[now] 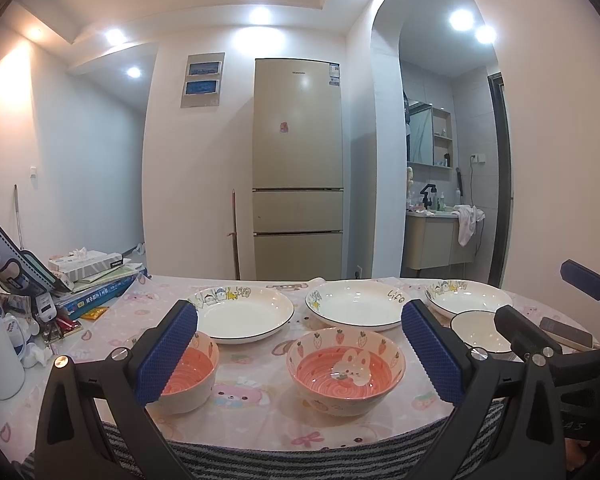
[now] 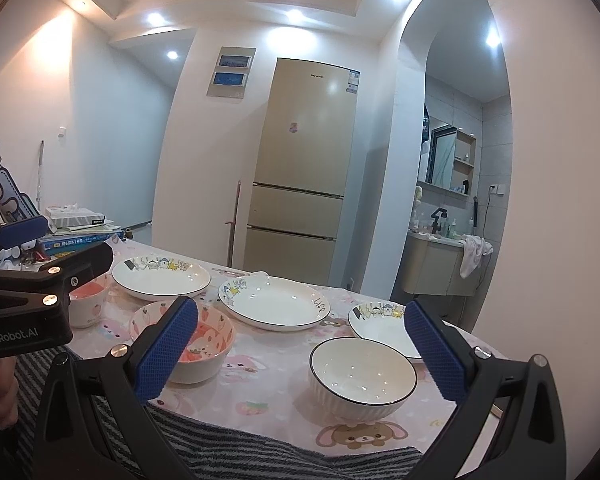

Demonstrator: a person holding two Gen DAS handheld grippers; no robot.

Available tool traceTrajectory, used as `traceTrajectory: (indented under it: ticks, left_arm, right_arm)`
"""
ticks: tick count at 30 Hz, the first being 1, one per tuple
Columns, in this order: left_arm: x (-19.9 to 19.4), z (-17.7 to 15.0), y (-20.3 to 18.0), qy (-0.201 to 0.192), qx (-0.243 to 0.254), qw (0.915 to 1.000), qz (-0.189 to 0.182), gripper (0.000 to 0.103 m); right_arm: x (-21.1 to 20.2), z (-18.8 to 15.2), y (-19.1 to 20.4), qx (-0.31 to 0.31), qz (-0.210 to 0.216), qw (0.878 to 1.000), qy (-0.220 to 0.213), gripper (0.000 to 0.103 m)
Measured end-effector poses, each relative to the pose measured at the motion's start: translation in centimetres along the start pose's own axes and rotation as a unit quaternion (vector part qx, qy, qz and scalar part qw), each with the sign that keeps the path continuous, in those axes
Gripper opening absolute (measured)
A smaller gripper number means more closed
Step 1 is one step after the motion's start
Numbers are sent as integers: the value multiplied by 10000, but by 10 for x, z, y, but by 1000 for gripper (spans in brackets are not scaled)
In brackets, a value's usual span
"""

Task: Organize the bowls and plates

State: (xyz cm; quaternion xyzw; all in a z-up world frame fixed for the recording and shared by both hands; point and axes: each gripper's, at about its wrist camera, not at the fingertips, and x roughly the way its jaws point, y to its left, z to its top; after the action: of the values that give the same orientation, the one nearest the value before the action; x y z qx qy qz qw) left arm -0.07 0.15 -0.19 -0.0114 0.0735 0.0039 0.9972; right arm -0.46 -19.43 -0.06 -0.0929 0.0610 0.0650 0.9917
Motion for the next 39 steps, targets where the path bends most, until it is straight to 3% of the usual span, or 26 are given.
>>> traceTrajectory:
  ticks: [12, 16, 25, 27, 29, 32, 35, 39]
  left_arm:
    - [-2, -4, 7, -58, -52, 10000, -40, 103]
    - [7, -13, 18, 117, -263, 9992, -293, 103]
    - [-4, -5, 22, 52, -455, 9988, -197, 103]
    - [-15, 3, 26, -205, -478, 9984, 234, 103]
    - [-30, 13, 33, -413, -523, 9975, 227, 103]
    - [-36, 27, 43, -126, -512, 9985, -175, 103]
    - [-34, 39, 51, 57, -551, 9984, 141, 103]
    - [-25, 53, 73, 215, -886, 9955, 242, 103]
  right_arm:
    - [-5, 0, -6, 116, -28, 9999, -42, 103]
    - [-6, 1, -4, 68, -35, 10000, -54, 103]
    - [-4, 1, -10, 208, 36, 9998, 9, 97]
    - [-6, 3, -12, 243, 28, 9997, -32, 97]
    - [-8, 9, -15, 201, 22, 9998, 50, 97]
    - [-18, 24, -23, 159, 253, 9995, 96, 97]
    - [-16, 44, -30, 139, 481, 9986, 142, 97]
    - [0, 75, -26, 219, 989, 9947, 173, 97]
